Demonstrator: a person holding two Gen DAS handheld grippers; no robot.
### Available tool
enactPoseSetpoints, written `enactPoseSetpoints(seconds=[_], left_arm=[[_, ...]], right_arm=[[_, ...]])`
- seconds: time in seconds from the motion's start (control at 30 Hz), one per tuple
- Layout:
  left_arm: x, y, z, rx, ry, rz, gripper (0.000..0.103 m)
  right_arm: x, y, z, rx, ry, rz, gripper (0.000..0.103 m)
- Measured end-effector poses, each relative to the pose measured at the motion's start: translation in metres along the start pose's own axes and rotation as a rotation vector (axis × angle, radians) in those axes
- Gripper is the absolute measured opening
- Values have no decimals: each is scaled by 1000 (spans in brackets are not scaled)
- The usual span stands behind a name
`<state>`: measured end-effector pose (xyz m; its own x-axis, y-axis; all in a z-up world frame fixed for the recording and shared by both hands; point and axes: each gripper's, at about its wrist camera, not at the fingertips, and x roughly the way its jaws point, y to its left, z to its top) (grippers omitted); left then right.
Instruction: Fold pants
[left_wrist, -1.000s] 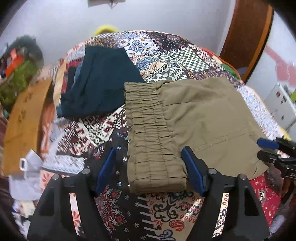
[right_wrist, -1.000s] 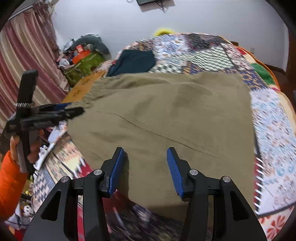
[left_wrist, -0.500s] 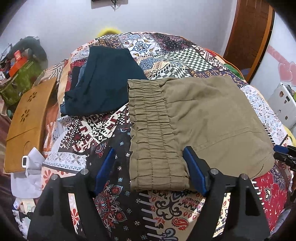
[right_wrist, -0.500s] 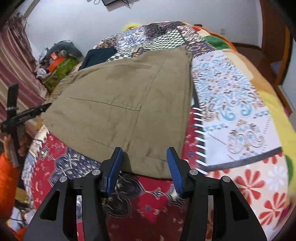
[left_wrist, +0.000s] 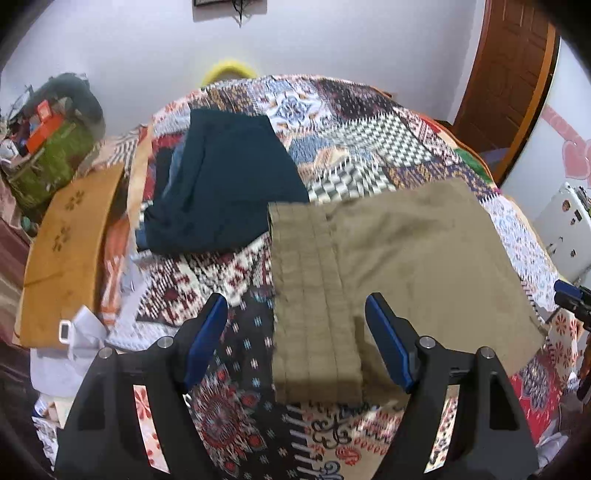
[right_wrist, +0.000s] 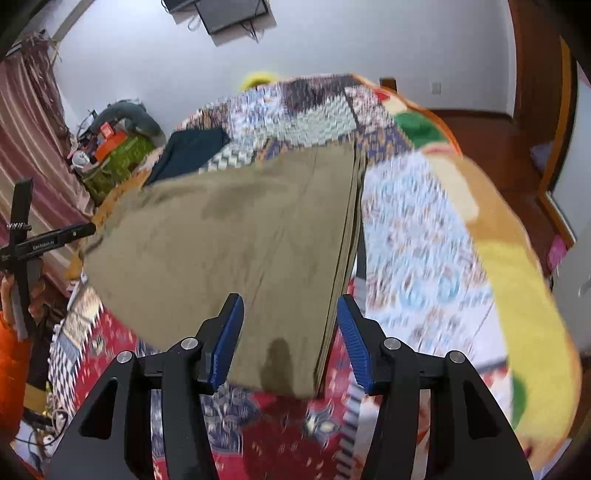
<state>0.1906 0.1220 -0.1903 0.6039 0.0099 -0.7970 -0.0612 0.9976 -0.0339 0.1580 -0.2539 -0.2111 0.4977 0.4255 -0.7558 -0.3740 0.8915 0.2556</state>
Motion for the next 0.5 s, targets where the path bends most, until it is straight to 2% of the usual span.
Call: enactPoseSetpoints(seconds=[0.23, 0.5], left_arm=[[8, 2, 38, 14, -25, 38, 77], [48, -1, 69, 27, 13, 47, 78]], right_arm=[[10, -6, 42, -31, -55, -11, 51], [41, -25, 90, -52, -83, -30, 59]])
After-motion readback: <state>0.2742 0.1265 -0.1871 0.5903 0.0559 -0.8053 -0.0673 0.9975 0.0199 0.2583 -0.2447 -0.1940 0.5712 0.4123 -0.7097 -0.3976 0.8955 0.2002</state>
